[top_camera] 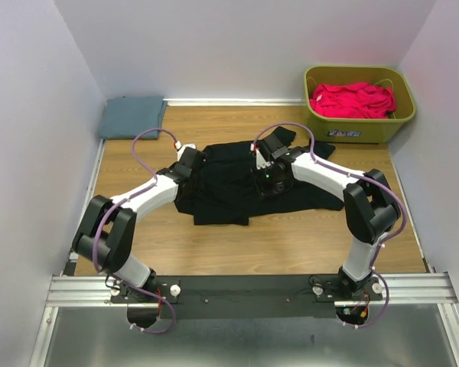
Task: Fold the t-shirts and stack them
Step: Flatten the tshirt out
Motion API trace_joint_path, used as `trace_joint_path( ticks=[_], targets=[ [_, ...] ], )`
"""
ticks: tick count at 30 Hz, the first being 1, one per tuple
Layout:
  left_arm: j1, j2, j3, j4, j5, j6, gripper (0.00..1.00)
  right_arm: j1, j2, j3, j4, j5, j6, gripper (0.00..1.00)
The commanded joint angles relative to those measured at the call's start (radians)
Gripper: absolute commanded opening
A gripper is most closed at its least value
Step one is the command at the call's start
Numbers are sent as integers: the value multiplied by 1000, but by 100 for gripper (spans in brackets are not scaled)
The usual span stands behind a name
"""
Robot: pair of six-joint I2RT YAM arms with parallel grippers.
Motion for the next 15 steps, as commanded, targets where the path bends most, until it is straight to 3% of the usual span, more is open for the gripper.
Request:
trace_joint_path(
  ticks=[1,15],
  targets=[
    [33,81,-5,71,-10,9,52,-25,29,-30,86,39,27,44],
    [186,315,213,96,47,120,52,-48,107,33,152,214,16,45]
  ],
)
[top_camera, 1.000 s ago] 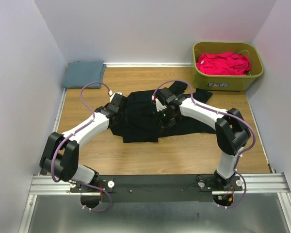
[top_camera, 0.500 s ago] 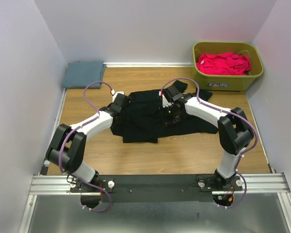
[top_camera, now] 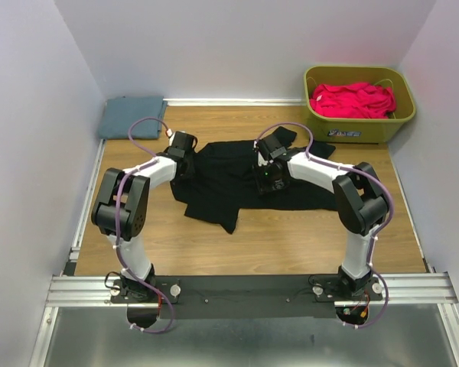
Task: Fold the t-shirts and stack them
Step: Flatten the tshirt out
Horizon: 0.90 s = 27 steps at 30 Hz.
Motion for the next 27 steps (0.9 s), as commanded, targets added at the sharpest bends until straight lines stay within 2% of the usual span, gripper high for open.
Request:
trace_joint_path(
  ticks=[1,6,7,8,14,18,21,27],
  targets=[
    [17,-1,44,5,16,35,53,-6,-8,44,31,97,-24,46],
    [17,-177,20,19,-27,33,68,39,-105,72,32,89,-82,48],
    [15,-243,11,16,-47,30,69,71,-131,75,35,47,-91,49],
    [17,-273,0,11,-56,27,74,92,-131,75,38,37,-99,49],
    [47,-478,-91,-59,-107,10,81,336,-143,75,127,31,-202,49],
    [101,-604,-158,-70,-142,9,82,436,-70,119,149,54,-238,50],
    [153,-678,-201,-75,-170,30,93,490,5,176,155,77,-263,51],
    [228,-759,-278,-52,-190,70,98,545,133,271,155,123,-340,57]
  ],
)
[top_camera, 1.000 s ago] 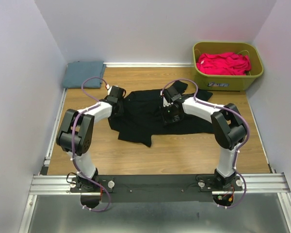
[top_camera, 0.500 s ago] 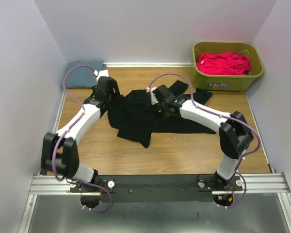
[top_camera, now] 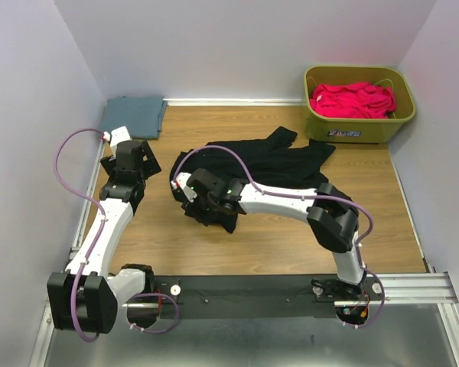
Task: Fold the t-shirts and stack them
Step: Flatten the tshirt out
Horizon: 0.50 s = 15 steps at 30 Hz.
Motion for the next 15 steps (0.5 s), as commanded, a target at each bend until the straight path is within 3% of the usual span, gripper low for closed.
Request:
trace_joint_path(
  ticks=[1,7,15],
  targets=[
    [36,-59,-73,26,-61,15,99,32,75,73,15,69,-70,57],
    [46,-130,-190,126,-53,-25,99,41,141,116,15,111,-105,57],
    [46,-93,-194,160,-27,-33,99,56,184,106,9,140,-110,55]
  ],
)
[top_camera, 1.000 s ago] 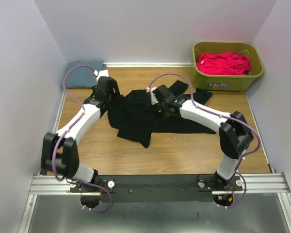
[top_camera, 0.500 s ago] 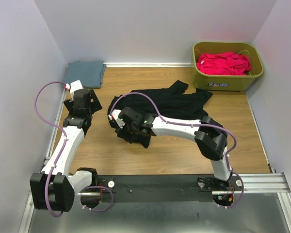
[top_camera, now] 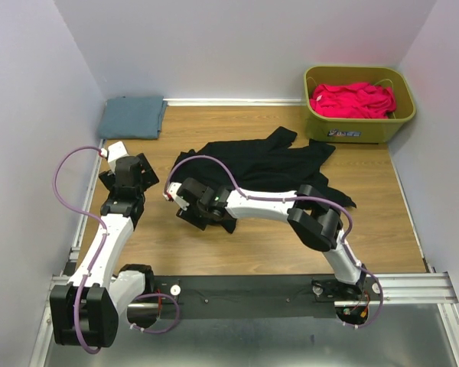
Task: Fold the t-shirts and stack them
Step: Flatten the tshirt out
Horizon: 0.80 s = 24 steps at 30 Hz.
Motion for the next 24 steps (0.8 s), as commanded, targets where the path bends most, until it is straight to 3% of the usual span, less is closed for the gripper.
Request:
trace_joint_path(
  ticks=[1,6,9,12,13,16,21,24],
  targets=[
    [6,27,6,54,-11,-14,99,16,40,15,3,68,-19,53],
    [6,28,3,60,-6,-8,98,16,51,19,3,106,-28,44],
    [6,27,0,64,-6,-6,98,16,51,22,3,114,-28,32],
    [6,27,-1,66,-5,-3,98,16,43,24,3,113,-33,13],
    [6,27,-1,66,-5,0,98,16,31,16,2,105,-34,1],
    [6,25,-1,67,-3,0,98,16,-50,10,-21,16,-31,1],
    [6,21,-3,67,5,1,98,14,-144,24,-129,-290,-13,3],
    [6,15,-3,66,20,1,98,10,-150,15,-181,-430,-7,21]
  ],
)
